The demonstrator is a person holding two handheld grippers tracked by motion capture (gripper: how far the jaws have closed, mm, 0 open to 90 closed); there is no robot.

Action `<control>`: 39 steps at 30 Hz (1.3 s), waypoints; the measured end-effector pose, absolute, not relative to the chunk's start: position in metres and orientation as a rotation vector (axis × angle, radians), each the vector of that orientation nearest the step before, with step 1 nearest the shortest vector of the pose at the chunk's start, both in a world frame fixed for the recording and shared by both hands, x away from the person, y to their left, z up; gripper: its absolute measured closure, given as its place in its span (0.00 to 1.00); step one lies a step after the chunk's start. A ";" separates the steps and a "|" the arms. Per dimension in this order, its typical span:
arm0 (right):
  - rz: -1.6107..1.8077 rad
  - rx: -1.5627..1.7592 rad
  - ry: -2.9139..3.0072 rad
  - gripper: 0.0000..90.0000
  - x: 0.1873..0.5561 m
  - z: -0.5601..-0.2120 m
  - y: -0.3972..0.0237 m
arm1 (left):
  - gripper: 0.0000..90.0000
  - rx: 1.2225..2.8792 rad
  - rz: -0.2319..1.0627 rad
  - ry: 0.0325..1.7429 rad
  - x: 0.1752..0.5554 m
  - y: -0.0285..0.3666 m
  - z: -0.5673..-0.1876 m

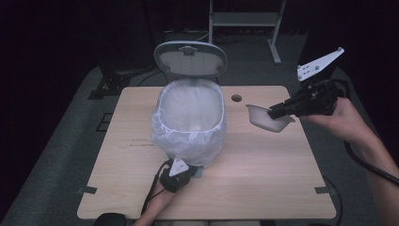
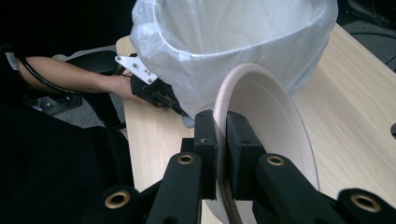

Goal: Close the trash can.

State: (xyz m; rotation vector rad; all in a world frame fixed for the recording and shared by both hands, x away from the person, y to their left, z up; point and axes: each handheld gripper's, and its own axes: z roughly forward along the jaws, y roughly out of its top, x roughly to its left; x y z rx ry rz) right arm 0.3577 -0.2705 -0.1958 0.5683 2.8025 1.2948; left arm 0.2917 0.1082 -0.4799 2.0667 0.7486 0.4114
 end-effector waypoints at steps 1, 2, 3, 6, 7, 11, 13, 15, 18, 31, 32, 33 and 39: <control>1.290 0.559 2.799 0.92 0.357 -0.192 -0.268 | 1.00 2.067 0.410 0.748 0.292 0.108 -0.480; 1.290 0.559 2.799 0.92 0.357 -0.192 -0.268 | 1.00 2.067 0.410 0.748 0.292 0.108 -0.480; 1.294 0.546 2.799 0.92 0.356 -0.187 -0.266 | 1.00 2.067 0.411 0.748 0.292 0.108 -0.480; 1.294 0.537 2.798 0.92 0.355 -0.183 -0.264 | 1.00 2.067 0.410 0.747 0.292 0.108 -0.480; 1.291 0.528 2.797 0.92 0.355 -0.180 -0.263 | 1.00 2.067 0.411 0.747 0.292 0.108 -0.480; 1.284 0.508 2.798 0.92 0.352 -0.172 -0.259 | 1.00 2.067 0.412 0.747 0.292 0.108 -0.480; 1.281 0.495 2.799 0.92 0.350 -0.165 -0.255 | 1.00 2.066 0.411 0.747 0.292 0.108 -0.480; 1.276 0.484 2.801 0.92 0.349 -0.161 -0.253 | 1.00 2.066 0.410 0.747 0.292 0.108 -0.480; 1.273 0.469 2.799 0.92 0.347 -0.154 -0.249 | 1.00 2.066 0.410 0.747 0.292 0.108 -0.480; 1.282 0.393 2.810 0.92 0.346 -0.140 -0.230 | 1.00 2.062 0.405 0.748 0.292 0.108 -0.480; 1.279 0.388 2.811 0.92 0.346 -0.139 -0.228 | 1.00 2.063 0.405 0.748 0.292 0.109 -0.480; 1.272 0.377 2.817 0.92 0.345 -0.137 -0.224 | 1.00 2.063 0.405 0.747 0.292 0.109 -0.480; 1.256 0.346 2.825 0.92 0.343 -0.130 -0.213 | 1.00 2.062 0.406 0.748 0.292 0.108 -0.480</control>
